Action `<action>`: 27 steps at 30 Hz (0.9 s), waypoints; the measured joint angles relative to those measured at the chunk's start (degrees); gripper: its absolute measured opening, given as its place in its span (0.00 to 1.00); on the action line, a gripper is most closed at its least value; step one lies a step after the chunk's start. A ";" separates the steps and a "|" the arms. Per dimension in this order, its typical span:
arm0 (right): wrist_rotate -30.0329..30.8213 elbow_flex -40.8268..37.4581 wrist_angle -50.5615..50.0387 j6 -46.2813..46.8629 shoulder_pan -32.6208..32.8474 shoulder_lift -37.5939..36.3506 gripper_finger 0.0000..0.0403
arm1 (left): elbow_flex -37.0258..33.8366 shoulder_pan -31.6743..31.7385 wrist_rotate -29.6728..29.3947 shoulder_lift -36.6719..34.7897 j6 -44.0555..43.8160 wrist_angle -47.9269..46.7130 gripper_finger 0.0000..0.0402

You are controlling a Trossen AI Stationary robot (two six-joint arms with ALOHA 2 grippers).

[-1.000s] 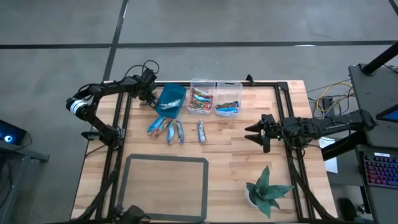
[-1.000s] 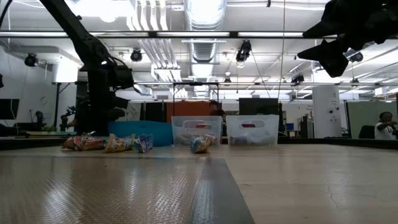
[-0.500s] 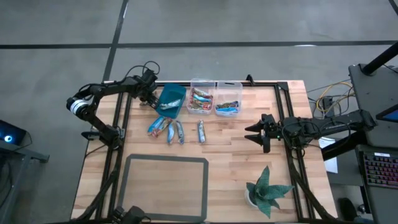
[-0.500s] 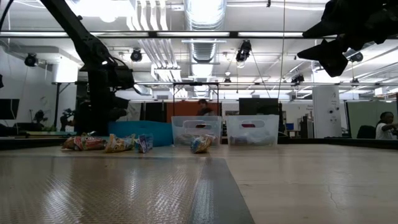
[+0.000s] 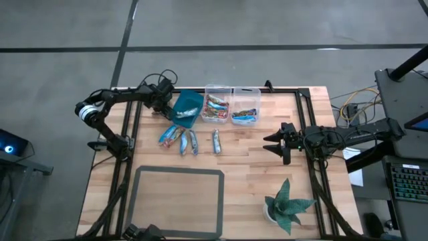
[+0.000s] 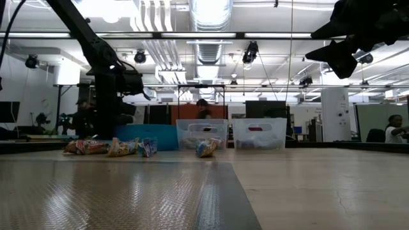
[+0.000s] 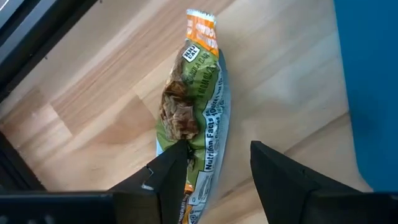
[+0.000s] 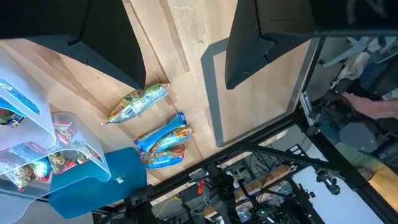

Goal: Pick and place Granola Bars by type
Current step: Put the yellow granola bar into the blue bin

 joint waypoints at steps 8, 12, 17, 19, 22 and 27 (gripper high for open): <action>0.00 0.00 0.00 -0.42 0.01 -0.02 0.52 | -0.02 0.16 -0.56 0.19 -1.38 0.02 0.32; 0.00 0.00 0.00 -0.83 0.00 -0.08 0.52 | -0.16 0.85 -1.04 0.46 -1.84 -0.66 0.16; 0.16 0.01 -0.17 -1.53 -0.04 -0.86 0.52 | -0.41 1.18 -4.43 0.25 -2.77 -0.91 0.02; 0.37 0.29 -0.08 -1.75 -0.07 -1.16 0.52 | -0.33 1.23 -5.51 -0.08 -2.96 -2.03 0.01; 0.46 0.70 -0.16 -2.14 -0.34 -1.17 0.52 | 0.43 1.22 -5.28 -1.05 -2.86 -3.56 0.00; 0.60 1.75 -0.42 -3.23 -0.77 -1.14 0.52 | 2.07 1.22 -3.55 -3.04 -2.67 -5.28 0.00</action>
